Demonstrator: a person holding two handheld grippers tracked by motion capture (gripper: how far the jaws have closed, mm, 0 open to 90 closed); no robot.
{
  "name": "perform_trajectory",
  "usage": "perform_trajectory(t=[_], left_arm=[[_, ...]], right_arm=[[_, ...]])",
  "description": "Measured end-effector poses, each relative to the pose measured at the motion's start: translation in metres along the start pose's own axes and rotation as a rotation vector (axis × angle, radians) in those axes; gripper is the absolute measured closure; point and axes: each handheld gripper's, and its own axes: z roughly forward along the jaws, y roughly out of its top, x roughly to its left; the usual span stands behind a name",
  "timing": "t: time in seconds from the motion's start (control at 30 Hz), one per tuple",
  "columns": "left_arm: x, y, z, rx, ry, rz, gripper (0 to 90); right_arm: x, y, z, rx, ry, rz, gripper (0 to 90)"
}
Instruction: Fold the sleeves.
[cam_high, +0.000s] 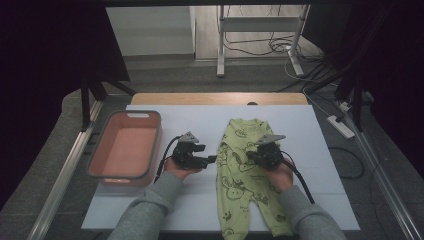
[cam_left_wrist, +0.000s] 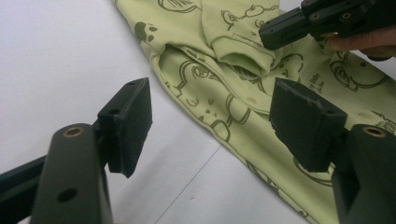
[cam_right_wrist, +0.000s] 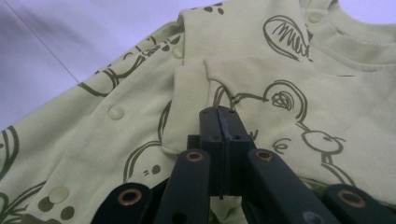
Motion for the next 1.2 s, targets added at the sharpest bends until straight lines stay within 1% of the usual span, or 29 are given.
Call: perform_trajectory(t=[0.17, 0.37, 0.53, 0.57, 0.6, 0.7, 0.93, 1.07, 1.13, 1.17, 1.2], left_arm=[[0.000, 0.000, 0.000, -0.001, 0.001, -0.002, 30.2], [0.000, 0.000, 0.000, 0.000, 0.002, 0.000, 30.2], [0.001, 0.000, 0.000, 0.000, 0.007, 0.001, 30.2], [0.001, 0.000, 0.000, 0.000, 0.007, 0.001, 30.2], [0.001, 0.000, -0.001, -0.003, 0.009, -0.001, 30.2], [0.001, 0.000, -0.001, -0.002, 0.009, 0.001, 30.2], [0.001, 0.000, 0.000, 0.001, 0.009, 0.003, 30.2], [0.001, 0.000, 0.000, -0.001, 0.013, 0.002, 30.2], [0.000, 0.000, 0.001, 0.002, 0.021, 0.009, 30.2], [-0.002, 0.000, 0.002, 0.011, 0.036, 0.027, 30.0], [-0.002, 0.001, 0.002, 0.013, 0.034, 0.029, 29.9]], right_arm=[[0.002, -0.002, 0.003, 0.021, -0.009, -0.007, 89.7], [0.004, -0.004, 0.004, 0.024, -0.022, -0.012, 89.7], [0.004, -0.002, 0.001, -0.003, -0.023, -0.024, 89.7], [0.004, -0.002, 0.001, -0.003, -0.023, -0.024, 89.7], [0.004, -0.001, -0.003, -0.025, -0.021, -0.022, 89.7], [0.004, 0.000, -0.006, -0.038, -0.014, -0.018, 89.7], [0.010, 0.000, -0.006, -0.029, 0.001, -0.037, 89.7], [0.014, 0.000, -0.009, -0.048, 0.018, -0.033, 89.6], [0.017, 0.001, -0.013, -0.060, 0.024, -0.034, 89.6], [0.019, 0.001, -0.015, -0.068, 0.029, -0.040, 89.6], [0.021, 0.001, -0.016, -0.073, 0.032, -0.043, 89.6]])
